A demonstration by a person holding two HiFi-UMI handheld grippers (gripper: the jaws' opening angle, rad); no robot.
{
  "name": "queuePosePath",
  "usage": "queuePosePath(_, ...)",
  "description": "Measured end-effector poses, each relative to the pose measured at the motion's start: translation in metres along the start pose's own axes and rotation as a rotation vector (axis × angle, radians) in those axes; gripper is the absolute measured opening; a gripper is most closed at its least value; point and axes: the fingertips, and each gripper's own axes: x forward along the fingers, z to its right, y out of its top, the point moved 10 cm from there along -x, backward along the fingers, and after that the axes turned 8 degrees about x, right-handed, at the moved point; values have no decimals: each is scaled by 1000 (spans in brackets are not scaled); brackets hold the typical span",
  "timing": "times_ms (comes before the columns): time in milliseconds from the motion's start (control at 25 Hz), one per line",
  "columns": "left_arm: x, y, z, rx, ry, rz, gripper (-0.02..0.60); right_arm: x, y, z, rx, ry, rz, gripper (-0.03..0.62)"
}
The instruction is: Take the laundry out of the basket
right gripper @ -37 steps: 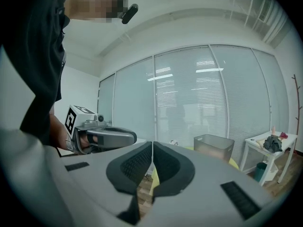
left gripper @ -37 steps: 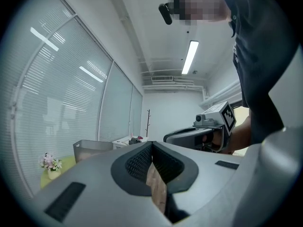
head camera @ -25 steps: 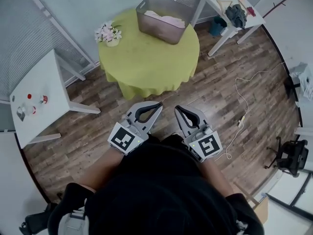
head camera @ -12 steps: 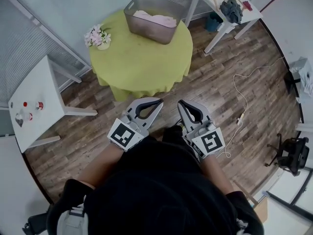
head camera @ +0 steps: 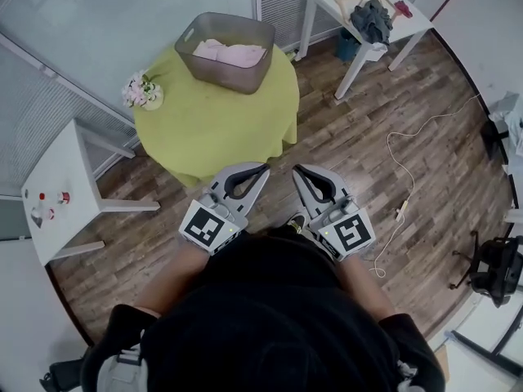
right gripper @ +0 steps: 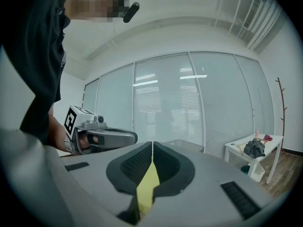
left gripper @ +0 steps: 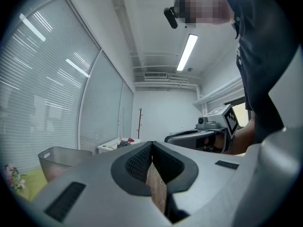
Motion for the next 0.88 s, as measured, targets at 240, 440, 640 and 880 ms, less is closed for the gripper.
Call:
queuePosePath(240, 77, 12, 24, 11, -24, -7, 11, -38, 12, 68, 16, 3, 61, 26)
queuePosePath(440, 121, 15, 50, 19, -38, 31, 11, -64, 9, 110, 21, -2, 66, 25)
queuePosePath(640, 150, 14, 50, -18, -56, 19, 11, -68, 11, 135, 46, -9, 68, 26)
queuePosePath(880, 167, 5, 24, -41, -39, 11, 11, -45, 5, 159, 52, -20, 22, 26)
